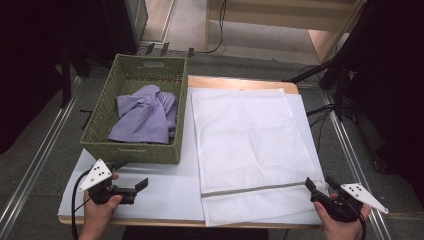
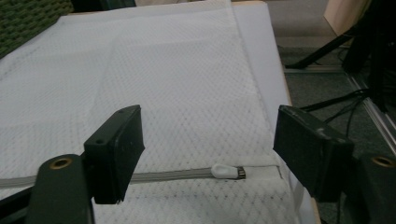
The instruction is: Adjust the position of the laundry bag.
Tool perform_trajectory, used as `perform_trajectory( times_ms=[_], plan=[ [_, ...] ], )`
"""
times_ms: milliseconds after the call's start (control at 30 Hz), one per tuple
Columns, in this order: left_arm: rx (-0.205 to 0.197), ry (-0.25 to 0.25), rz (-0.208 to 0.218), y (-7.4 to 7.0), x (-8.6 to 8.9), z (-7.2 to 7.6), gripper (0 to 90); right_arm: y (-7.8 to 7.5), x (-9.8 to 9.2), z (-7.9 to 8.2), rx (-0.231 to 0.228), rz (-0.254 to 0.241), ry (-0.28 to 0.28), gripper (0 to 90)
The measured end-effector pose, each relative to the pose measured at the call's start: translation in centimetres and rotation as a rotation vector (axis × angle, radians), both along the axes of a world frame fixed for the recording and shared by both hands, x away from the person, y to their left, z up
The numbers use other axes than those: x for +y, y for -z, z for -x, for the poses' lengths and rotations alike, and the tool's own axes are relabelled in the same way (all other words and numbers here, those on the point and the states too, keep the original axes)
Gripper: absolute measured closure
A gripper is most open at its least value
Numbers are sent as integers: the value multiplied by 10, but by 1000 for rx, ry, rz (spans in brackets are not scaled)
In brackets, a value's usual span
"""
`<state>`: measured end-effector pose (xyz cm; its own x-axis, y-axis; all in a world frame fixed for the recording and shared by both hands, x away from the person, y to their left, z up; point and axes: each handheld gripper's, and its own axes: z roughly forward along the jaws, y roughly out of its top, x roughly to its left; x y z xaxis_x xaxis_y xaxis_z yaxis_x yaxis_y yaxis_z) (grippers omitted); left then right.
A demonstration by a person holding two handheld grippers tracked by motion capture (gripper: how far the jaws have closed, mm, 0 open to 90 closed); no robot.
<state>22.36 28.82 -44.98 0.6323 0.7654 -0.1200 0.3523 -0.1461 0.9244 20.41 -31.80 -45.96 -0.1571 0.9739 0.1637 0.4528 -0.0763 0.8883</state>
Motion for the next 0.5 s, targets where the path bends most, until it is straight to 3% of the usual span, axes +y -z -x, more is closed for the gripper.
perform_trajectory(
  times_ms=[200, 267, 367, 433, 500],
  plan=[
    [14, 29, -5, 0, -23, -1, 32, -2, -3, -2, 16, 11, 26, 258],
    [16, 38, 16, -1, -35, -1, 49, 0, -5, -2, 15, 9, 22, 297],
    [12, 58, -11, -1, -48, 0, 70, 2, -8, -3, 5, 6, 13, 349],
    [6, 40, -21, 0, -55, 1, 121, 2, -9, -4, -3, -4, 4, 424],
    [15, 37, -35, -1, -62, 1, 156, 3, -8, -4, -6, 8, -15, 439]
  ],
)
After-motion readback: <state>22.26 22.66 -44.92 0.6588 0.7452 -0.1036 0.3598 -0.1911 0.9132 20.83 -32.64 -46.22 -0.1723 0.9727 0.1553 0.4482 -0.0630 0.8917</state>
